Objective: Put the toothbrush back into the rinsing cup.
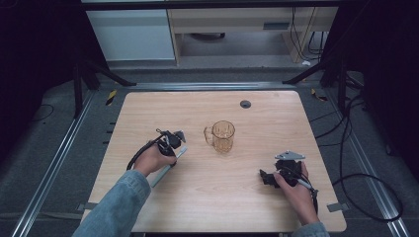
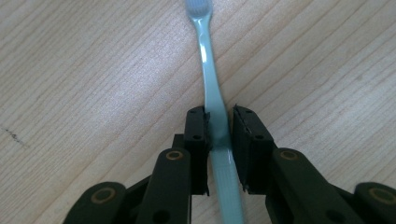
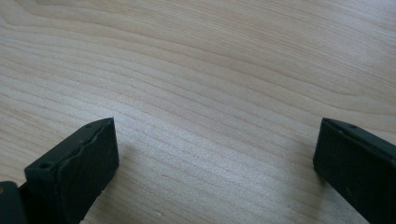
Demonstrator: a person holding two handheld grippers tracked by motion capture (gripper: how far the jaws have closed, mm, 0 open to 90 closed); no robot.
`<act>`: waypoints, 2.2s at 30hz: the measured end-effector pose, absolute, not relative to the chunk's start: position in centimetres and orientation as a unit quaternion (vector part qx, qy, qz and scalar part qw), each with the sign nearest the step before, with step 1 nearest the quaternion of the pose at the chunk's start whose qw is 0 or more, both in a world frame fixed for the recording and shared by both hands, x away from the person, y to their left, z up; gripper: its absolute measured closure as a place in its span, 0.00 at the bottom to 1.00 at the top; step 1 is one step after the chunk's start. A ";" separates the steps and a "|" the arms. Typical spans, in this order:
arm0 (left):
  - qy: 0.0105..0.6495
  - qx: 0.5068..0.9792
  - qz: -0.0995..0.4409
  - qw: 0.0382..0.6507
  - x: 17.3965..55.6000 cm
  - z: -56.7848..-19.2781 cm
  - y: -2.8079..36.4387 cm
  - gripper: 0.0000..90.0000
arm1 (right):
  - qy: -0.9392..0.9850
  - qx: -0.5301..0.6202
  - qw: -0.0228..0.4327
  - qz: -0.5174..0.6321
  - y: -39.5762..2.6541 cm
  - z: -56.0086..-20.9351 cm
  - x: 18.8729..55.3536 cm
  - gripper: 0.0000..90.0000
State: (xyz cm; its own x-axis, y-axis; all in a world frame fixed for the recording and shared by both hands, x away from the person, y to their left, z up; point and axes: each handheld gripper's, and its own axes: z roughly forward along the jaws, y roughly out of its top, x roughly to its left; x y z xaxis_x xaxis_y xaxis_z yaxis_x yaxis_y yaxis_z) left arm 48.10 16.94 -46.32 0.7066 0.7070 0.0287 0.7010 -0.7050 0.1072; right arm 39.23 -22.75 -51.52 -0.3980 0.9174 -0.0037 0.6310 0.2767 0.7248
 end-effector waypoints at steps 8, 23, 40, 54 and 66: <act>0.379 0.922 0.039 0.065 47.7 -45.7 17.4 0.87 | 0.769 0.503 0.218 0.329 -22.8 -51.5 39.2 0.01; 0.363 0.907 0.097 0.192 45.7 -41.3 17.3 0.87 | 0.770 0.501 0.217 0.330 -22.8 -51.5 39.3 0.00; 0.355 0.880 0.108 0.298 45.1 -38.7 16.4 0.87 | 0.774 0.495 0.217 0.330 -22.8 -51.5 39.3 0.00; 0.347 0.856 0.148 0.354 45.3 -37.7 15.6 0.87 | 0.774 0.494 0.215 0.331 -22.8 -51.5 39.3 0.01; 0.350 0.817 0.185 0.418 46.0 -36.8 14.6 0.87 | 0.776 0.493 0.214 0.331 -22.6 -51.5 39.0 0.01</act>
State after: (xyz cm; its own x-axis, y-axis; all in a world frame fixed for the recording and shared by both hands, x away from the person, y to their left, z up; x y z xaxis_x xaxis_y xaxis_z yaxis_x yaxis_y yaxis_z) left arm 46.05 14.62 -36.84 0.6864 0.7272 0.0086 0.4182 -0.4044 0.8134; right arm 39.02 -22.60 -51.50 -0.4221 0.9065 -0.0064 0.6227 0.2950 0.7248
